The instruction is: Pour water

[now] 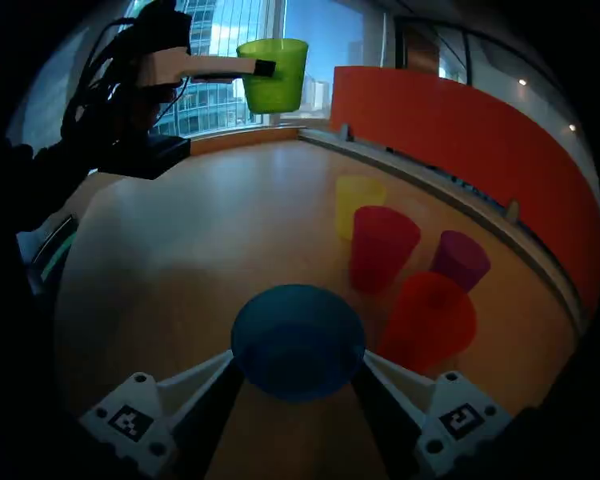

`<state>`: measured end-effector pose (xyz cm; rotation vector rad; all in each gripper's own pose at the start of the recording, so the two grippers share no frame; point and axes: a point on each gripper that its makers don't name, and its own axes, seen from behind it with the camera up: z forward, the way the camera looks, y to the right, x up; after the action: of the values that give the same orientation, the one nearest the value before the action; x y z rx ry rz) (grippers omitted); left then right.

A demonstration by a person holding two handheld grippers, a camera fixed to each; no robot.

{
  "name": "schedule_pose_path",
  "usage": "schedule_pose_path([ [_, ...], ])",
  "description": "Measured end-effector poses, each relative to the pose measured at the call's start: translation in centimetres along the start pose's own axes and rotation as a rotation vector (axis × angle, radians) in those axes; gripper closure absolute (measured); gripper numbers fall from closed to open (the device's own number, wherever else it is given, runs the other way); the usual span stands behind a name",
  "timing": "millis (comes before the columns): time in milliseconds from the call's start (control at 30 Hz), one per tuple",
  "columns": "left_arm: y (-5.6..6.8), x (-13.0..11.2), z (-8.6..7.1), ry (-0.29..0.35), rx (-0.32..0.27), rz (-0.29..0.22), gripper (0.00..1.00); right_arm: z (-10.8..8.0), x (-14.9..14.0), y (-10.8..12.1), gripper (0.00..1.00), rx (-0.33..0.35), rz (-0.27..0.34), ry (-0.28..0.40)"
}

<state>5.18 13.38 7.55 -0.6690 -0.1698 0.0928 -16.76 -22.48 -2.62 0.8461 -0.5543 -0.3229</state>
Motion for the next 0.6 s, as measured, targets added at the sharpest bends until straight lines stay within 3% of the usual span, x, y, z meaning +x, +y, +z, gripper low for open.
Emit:
schedule_pose_path([
  [267,0.0,-0.3,-0.4,-0.005,0.005,0.002,0.18,-1.1,0.6,0.3,0.14,-0.016,0.018,0.03],
  [600,1.0,-0.6,-0.7,0.006,-0.005,0.005,0.18,-4.6,4.4,1.2,0.14,-0.043,0.057,0.124],
])
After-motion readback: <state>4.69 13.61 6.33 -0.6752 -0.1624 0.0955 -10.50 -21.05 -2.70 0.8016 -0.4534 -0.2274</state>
